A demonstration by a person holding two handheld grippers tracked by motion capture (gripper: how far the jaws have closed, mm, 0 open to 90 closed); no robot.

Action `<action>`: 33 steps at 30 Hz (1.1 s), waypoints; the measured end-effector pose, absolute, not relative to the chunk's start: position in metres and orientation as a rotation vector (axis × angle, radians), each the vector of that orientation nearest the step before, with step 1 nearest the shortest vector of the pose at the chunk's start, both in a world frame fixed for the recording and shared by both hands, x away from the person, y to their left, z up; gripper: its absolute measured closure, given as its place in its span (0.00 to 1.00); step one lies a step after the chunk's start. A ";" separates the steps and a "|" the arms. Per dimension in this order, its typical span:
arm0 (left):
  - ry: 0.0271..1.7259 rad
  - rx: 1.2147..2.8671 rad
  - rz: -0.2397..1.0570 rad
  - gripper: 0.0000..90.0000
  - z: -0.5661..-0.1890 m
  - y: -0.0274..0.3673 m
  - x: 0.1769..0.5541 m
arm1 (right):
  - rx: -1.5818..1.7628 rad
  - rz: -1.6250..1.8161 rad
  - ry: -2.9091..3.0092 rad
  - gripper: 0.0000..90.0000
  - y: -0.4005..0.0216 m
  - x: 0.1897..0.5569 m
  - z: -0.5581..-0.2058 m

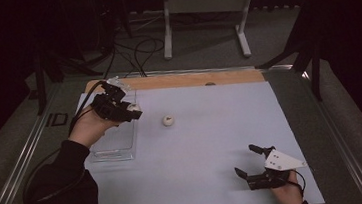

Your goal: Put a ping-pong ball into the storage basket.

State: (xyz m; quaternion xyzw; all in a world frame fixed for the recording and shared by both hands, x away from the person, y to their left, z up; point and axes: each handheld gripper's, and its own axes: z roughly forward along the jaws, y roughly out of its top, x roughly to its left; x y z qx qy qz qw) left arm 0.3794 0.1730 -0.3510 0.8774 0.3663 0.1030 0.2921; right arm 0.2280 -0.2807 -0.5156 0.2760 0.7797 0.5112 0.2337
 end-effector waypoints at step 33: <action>1.257 2.336 0.268 0.58 -0.407 0.198 0.402 | 0.758 1.403 2.150 0.10 -0.281 0.228 -0.516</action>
